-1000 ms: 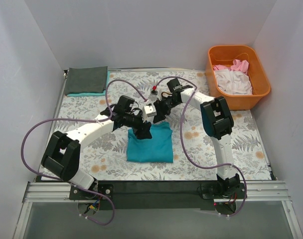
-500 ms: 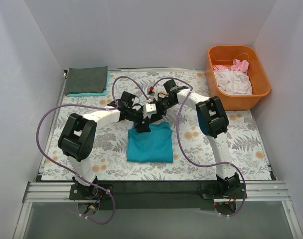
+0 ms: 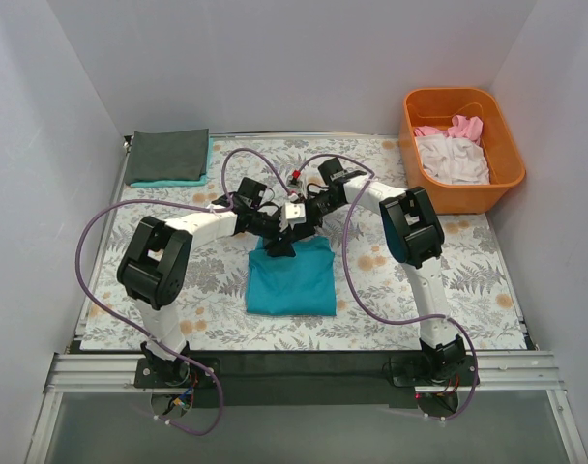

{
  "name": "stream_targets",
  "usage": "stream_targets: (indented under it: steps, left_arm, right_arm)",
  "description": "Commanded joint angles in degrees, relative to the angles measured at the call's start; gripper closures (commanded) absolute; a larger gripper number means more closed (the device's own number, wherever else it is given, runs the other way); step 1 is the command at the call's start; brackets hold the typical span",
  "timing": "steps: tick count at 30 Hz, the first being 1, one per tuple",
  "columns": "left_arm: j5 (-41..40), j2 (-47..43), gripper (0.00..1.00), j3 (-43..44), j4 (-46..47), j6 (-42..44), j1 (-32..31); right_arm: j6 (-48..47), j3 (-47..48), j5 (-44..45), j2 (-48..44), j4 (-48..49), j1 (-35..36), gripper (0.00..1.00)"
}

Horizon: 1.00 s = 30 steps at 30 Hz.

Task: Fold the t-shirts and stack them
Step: Fold the tshirt

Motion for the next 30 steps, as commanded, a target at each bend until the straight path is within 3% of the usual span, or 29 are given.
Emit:
stream_targets:
  steps: [1,7,12,17,20,30]
  left_arm:
    - [1.1,-0.2,0.53,-0.6,0.2,1.7,-0.5]
    - [-0.6,0.3,0.58,-1.6,0.1,2.1,-1.1]
    - [-1.5,0.5,0.69,-1.8,0.4,2.0,-1.3]
    - [-1.9,-0.5,0.90,-2.0,1.1,1.9,-1.3]
    - [-2.2,-1.9,1.00,-2.8,1.5,2.0,-1.3]
    - [-3.6,-10.0,1.00,-3.5,2.5,3.1,-1.3]
  right_arm:
    - [-2.7,-3.6,5.4,-0.2,-3.1,1.6,0.53]
    - [-4.9,-6.4,11.6,-1.1,-2.9,2.9,0.57]
    - [-4.4,-6.5,16.3,-0.1,-1.6,3.2,0.77]
    - [-3.9,-5.4,15.4,0.9,-1.5,3.0,0.99]
    - [-3.2,-4.3,14.3,0.3,-1.6,2.7,0.99]
    - [-3.8,-5.0,12.3,0.7,-1.8,2.7,0.99]
